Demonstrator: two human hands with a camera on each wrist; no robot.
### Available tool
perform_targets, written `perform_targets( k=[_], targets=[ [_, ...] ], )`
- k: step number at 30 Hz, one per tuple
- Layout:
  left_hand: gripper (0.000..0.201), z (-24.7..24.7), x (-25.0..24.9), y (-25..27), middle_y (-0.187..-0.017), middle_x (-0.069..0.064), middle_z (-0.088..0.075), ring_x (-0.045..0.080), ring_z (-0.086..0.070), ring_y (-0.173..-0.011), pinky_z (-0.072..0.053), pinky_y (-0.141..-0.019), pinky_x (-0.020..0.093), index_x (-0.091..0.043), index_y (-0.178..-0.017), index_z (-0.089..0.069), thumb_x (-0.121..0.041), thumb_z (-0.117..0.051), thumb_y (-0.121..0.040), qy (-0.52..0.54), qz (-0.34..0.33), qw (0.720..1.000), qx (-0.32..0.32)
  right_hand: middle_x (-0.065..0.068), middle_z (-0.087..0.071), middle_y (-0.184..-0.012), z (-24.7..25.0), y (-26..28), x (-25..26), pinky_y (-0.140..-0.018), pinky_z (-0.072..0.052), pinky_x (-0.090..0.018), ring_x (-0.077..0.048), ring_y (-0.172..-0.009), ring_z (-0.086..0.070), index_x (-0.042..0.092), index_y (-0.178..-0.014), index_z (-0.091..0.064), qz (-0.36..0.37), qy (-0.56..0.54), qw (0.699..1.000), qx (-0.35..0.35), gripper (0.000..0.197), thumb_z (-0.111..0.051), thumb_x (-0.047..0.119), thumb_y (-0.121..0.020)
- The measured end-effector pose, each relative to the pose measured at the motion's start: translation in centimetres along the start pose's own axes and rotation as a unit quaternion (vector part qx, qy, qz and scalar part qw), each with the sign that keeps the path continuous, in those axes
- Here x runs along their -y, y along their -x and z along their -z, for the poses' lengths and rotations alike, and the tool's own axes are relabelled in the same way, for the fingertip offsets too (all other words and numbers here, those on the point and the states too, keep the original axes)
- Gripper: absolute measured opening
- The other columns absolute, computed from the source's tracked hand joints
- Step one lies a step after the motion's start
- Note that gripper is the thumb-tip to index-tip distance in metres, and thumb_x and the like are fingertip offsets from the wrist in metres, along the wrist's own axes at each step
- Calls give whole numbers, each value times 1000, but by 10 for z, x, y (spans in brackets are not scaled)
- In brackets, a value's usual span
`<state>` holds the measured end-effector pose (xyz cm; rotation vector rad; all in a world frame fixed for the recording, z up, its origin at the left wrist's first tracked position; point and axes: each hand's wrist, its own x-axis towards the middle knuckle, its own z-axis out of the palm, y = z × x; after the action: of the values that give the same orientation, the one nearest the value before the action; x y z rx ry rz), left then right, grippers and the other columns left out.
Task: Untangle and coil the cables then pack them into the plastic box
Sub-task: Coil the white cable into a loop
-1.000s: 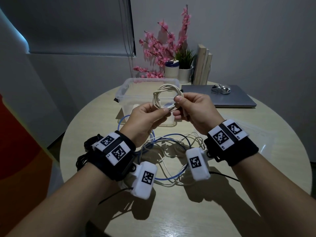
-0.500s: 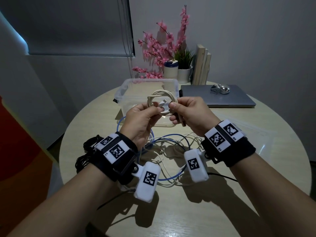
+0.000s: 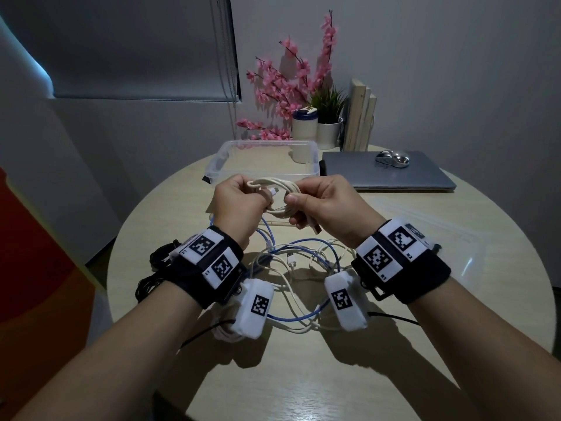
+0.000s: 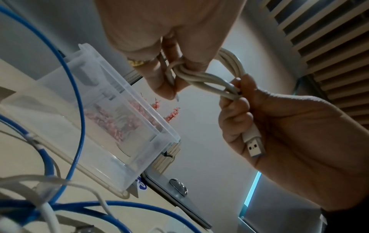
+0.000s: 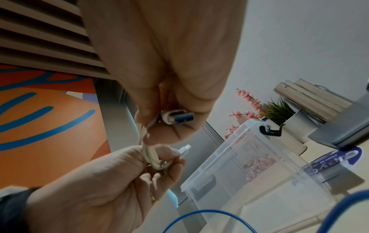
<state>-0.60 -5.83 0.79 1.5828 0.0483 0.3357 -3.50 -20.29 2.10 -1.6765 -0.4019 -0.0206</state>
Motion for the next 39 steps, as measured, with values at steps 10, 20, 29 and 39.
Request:
perform_targets(
  k=[10,20,29,39],
  targets=[
    [16,7,-4,9,-64,2,-67,10,-65,-59,-53,-59,20,-8,-83,-54,5,-61,-84,188,48,964,183,-1,-59,-55,13,-7,-6,-42,-44,-19,-10,-48,-57,-2,-90,-65,-44,-48,995,-77,9,-58,3,-91],
    [16,17,0,13,-64,-3,-60,8,-57,-59,-42,-58,18,-12,-78,-55,-1,-67,-75,79,71,944,311,-8,-54,-59,5,-5,-16,-43,-48,-22,-13,-45,-52,-7,-91,-65,-48,-63,991,-104,11,-58,1,-90],
    [16,27,-6,14,-63,-7,-63,5,-58,-62,-34,-69,26,-13,-82,-53,-3,-63,-75,99,99,913,382,-6,-56,-59,5,-9,-17,-47,-45,-27,-13,-49,-51,10,-83,-69,-6,74,993,-92,14,-59,7,-91],
    [16,15,0,12,-68,-1,-65,12,-60,-65,-36,-61,26,-13,-82,-64,-1,-72,-76,2,60,954,293,-10,-59,-62,6,-8,-20,-46,-48,-26,-19,-51,-53,-3,-90,-69,-26,7,993,-117,10,-62,5,-89]
  ],
)
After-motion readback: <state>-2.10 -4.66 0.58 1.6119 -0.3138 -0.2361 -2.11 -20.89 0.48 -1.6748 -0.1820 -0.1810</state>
